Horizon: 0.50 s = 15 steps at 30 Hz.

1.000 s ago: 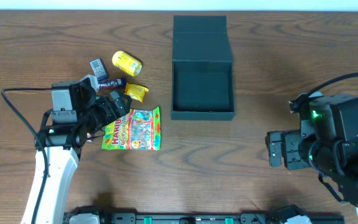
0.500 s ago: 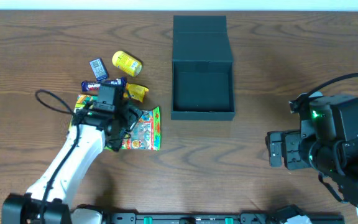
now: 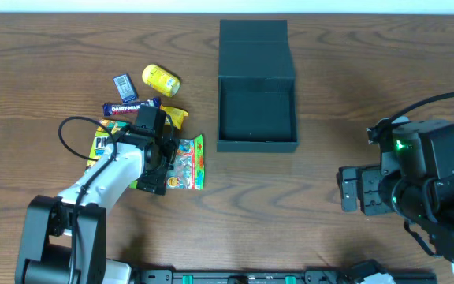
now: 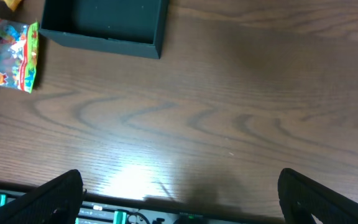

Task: Pack container
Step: 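Reach left gripper to the Haribo bag and grasp it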

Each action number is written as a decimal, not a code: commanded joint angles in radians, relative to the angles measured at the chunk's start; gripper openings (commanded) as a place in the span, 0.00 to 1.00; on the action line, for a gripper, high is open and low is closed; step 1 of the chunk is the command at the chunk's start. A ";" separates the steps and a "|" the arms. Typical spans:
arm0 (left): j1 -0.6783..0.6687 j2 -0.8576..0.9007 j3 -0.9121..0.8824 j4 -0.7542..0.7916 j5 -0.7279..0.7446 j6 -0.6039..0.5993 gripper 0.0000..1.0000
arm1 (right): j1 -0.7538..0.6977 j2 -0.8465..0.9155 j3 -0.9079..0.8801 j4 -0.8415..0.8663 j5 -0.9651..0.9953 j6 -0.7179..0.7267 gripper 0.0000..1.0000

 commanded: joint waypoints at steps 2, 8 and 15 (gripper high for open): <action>-0.003 0.051 0.021 0.006 0.011 -0.044 0.96 | -0.009 -0.003 0.009 -0.001 0.000 -0.014 0.99; -0.003 0.117 0.021 0.005 0.069 -0.043 0.76 | -0.009 -0.003 0.009 -0.001 0.000 -0.014 0.99; -0.003 0.125 0.021 -0.005 0.074 -0.038 0.47 | -0.009 -0.003 0.009 -0.001 0.000 -0.014 0.99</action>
